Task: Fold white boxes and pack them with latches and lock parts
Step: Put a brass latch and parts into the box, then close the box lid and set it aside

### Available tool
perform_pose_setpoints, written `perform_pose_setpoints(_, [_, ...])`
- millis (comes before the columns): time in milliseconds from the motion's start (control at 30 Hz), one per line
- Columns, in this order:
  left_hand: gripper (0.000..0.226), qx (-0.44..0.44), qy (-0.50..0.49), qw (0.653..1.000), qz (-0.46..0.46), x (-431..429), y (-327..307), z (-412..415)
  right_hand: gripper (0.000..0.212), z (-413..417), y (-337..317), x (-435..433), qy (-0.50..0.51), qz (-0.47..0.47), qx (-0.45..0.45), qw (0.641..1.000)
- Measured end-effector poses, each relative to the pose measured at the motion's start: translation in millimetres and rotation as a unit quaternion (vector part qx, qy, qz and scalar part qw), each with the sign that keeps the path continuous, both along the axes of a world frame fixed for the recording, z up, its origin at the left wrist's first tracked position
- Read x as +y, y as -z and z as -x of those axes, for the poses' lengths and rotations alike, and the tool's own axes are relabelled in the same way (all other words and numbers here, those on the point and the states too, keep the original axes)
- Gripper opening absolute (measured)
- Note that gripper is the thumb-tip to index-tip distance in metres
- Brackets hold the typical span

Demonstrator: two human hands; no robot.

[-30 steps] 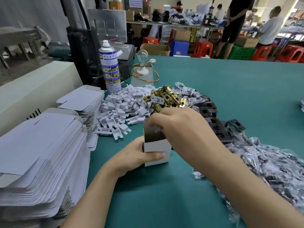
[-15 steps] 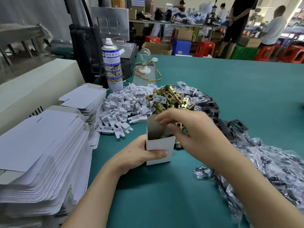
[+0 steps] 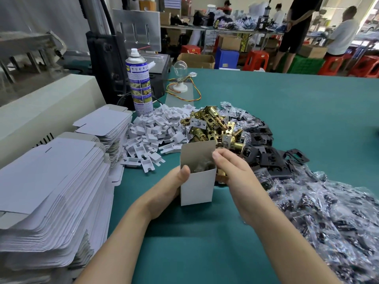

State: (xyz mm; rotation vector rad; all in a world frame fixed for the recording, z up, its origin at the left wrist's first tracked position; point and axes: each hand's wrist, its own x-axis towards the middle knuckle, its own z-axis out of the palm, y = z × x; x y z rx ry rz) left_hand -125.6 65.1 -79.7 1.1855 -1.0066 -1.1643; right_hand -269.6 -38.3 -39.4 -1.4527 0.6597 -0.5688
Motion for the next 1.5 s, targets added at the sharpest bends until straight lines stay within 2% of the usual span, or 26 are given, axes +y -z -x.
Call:
perform_pose_setpoints(133, [0.083,0.08,-0.021,0.996,0.02,1,-5,0,0.019,-7,13,4,-0.003,-0.034,-0.047,0.998])
perform_pose_setpoints(200, [0.07,0.098,-0.035,0.994,0.023,2,-5,-1,0.017,-11,20,5,0.004,-0.049,-0.076,0.996])
perform_pose_setpoints(267, [0.058,0.105,-0.04,0.993,0.027,1,-3,-2,0.024,-14,24,6,0.002,-0.06,-0.101,0.993])
perform_pose_setpoints(333, [0.046,0.065,-0.056,0.996,0.036,-1,-3,-2,0.029,-16,27,5,-0.01,-0.077,-0.134,0.988])
perform_pose_setpoints(400, [0.037,-0.002,-0.127,0.99,0.061,-4,-4,0,0.03,-17,30,3,-0.017,-0.078,-0.155,0.985])
perform_pose_setpoints(467, [0.029,-0.063,-0.211,0.969,0.113,-8,-3,1,0.03,-18,32,0,-0.009,-0.062,-0.17,0.984])
perform_pose_setpoints(567, [0.018,-0.102,-0.249,0.946,0.179,-8,-4,-1,0.026,-21,34,-1,-0.004,-0.053,-0.188,0.981])
perform_pose_setpoints(700, [0.016,-0.135,-0.21,0.941,0.227,-3,-9,-4,0.011,-20,32,2,-0.01,-0.015,-0.226,0.974])
perform_pose_setpoints(767, [0.013,-0.129,-0.184,0.947,0.228,-1,-13,-5,0.012,-17,32,1,-0.018,0.013,-0.239,0.971])
perform_pose_setpoints(833, [0.019,-0.125,-0.164,0.953,0.222,1,-16,-5,0.018,-16,31,1,-0.028,0.02,-0.244,0.969])
perform_pose_setpoints(900, [0.021,-0.122,-0.155,0.955,0.222,2,-17,-5,0.022,-15,30,2,-0.033,0.014,-0.249,0.968])
perform_pose_setpoints(1033, [0.02,-0.088,-0.14,0.962,0.217,2,-18,-4,0.016,-8,32,-1,-0.073,-0.044,-0.23,0.97])
perform_pose_setpoints(1167, [0.019,-0.077,-0.142,0.965,0.206,3,-19,-4,0.026,0,33,-3,-0.121,-0.066,-0.22,0.966])
perform_pose_setpoints(1333, [0.015,-0.094,-0.145,0.964,0.203,3,-18,-6,0.025,4,36,1,-0.101,0.08,-0.155,0.979])
perform_pose_setpoints(1500, [0.017,-0.099,-0.125,0.973,0.17,6,-18,-10,0.012,3,35,0,-0.079,0.119,-0.155,0.977])
